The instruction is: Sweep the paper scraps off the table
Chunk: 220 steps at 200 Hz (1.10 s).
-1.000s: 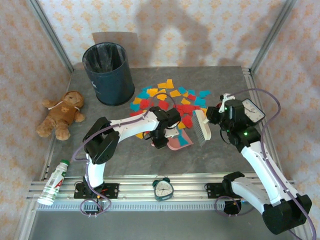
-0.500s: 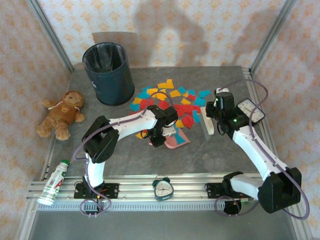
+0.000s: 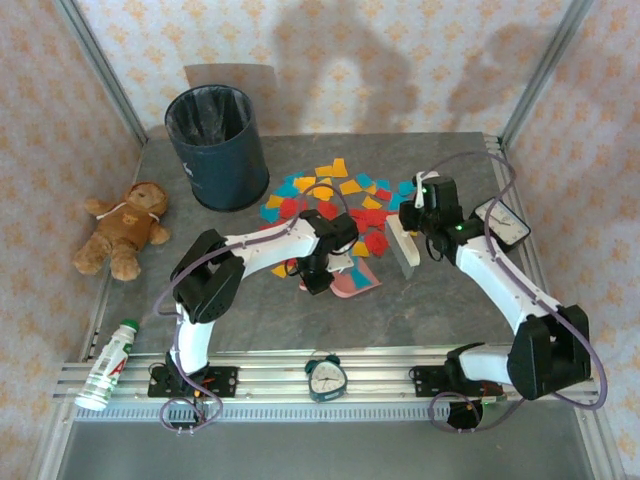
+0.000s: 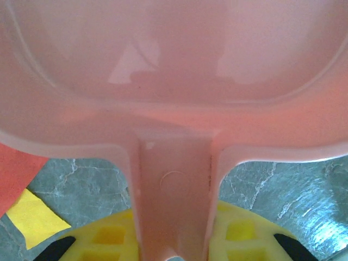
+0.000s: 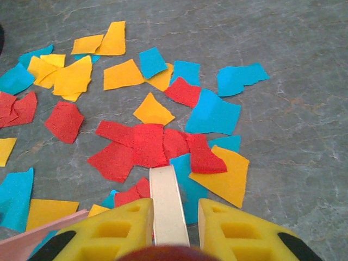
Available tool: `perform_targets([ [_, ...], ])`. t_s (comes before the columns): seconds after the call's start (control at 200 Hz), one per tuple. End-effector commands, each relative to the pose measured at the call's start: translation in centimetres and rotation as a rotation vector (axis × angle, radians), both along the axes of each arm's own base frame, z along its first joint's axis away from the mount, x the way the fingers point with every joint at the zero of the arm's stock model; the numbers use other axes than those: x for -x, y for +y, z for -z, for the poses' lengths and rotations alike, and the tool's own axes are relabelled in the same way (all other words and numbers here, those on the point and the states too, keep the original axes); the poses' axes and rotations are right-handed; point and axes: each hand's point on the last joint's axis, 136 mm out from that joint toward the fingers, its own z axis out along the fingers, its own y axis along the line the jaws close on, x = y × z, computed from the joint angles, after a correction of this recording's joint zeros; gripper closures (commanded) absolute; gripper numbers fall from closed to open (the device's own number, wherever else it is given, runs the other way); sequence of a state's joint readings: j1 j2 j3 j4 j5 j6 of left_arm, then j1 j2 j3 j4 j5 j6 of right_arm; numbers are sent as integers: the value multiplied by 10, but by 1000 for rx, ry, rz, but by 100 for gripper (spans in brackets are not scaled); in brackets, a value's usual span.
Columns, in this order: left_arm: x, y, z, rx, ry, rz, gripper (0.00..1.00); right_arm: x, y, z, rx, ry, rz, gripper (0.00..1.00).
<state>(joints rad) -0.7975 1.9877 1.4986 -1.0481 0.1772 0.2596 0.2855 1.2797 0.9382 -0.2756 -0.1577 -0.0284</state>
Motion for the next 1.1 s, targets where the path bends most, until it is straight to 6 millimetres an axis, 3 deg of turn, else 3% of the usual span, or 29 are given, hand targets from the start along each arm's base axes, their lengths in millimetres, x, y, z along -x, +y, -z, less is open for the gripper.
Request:
perform_targets([
  [0.0, -1, 2, -2, -12, 22, -2, 88, 8, 12, 0, -6, 40, -75, 100],
  [0.365, -8, -3, 1, -16, 18, -15, 88, 49, 14, 20, -6, 191, -97, 100],
  [0.54, -10, -6, 1, -12, 15, -13, 88, 68, 33, 16, -55, 211, -160, 100],
  [0.626, -9, -6, 1, -10, 19, -8, 89, 71, 35, -4, -99, 147, -163, 100],
  [0.856, -4, -6, -3, 7, 25, 6, 89, 62, 18, -49, -119, -46, -59, 100],
  [0.946, 0, -6, -4, 12, 34, 25, 89, 57, 5, -54, -91, -81, 15, 100],
  [1.096, 8, -10, -8, 25, 53, 62, 89, 53, -35, -54, 20, -125, 209, 100],
])
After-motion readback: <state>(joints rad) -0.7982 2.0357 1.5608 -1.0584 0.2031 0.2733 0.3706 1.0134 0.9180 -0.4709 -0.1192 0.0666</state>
